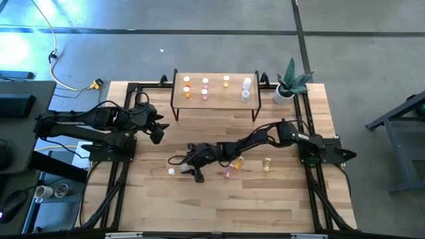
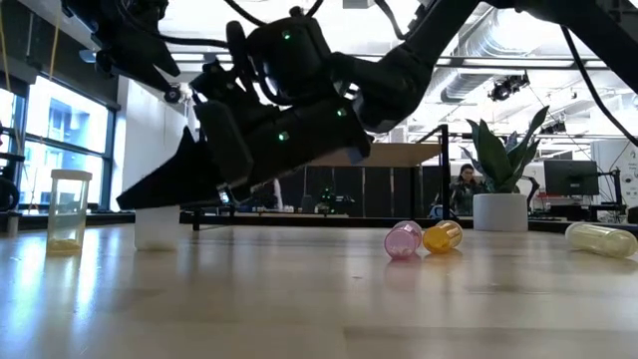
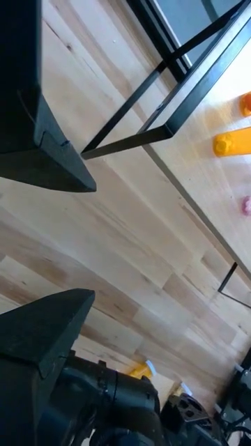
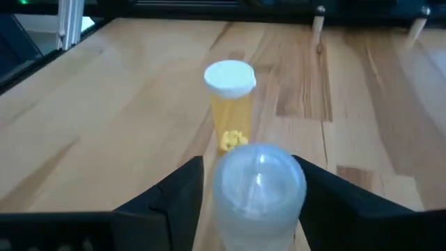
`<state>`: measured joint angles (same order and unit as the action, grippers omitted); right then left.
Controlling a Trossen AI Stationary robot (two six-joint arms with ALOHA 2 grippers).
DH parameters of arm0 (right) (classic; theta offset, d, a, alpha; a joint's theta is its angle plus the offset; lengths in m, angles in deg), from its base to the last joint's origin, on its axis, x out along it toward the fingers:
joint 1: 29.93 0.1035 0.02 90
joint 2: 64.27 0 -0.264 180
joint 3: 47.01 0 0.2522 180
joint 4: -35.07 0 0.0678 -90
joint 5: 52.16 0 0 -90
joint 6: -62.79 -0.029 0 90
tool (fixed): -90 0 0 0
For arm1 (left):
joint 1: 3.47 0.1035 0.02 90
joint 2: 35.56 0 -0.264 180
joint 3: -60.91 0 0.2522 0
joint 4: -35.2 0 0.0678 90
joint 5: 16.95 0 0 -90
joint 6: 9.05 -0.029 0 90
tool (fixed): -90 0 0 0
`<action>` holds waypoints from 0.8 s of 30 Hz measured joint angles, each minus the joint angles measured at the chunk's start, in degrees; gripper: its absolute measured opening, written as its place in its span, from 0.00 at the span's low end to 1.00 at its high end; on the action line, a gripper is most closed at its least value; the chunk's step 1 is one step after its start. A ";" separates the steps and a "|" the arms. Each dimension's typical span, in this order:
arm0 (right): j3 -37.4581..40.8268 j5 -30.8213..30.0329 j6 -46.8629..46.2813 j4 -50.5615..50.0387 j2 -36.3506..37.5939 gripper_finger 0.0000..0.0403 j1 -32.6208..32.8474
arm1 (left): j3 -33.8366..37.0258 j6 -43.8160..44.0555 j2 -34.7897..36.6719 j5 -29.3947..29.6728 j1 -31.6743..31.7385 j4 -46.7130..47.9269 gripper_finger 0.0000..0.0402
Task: Pick and place medicine bottles onto shelf by color
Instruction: Put the white pill bottle on the shelf aligned with the other white pill bottles
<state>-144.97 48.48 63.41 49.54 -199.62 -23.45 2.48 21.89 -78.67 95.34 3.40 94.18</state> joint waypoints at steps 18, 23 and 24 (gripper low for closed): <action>-0.27 0.04 -10.95 -0.31 0.85 0.29 0.00 | 0.00 -3.51 0.00 -0.22 0.00 0.01 0.57; -0.27 0.04 -16.71 -0.45 0.87 0.31 -0.01 | 0.00 -5.94 0.00 -0.23 0.00 0.01 0.57; -0.27 0.04 -17.72 -0.46 0.87 0.31 0.01 | 0.00 -6.20 0.00 -0.23 0.00 0.01 0.57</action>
<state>-145.24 48.52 45.69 49.08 -198.75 -23.45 2.48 15.69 -78.67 95.11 3.40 94.19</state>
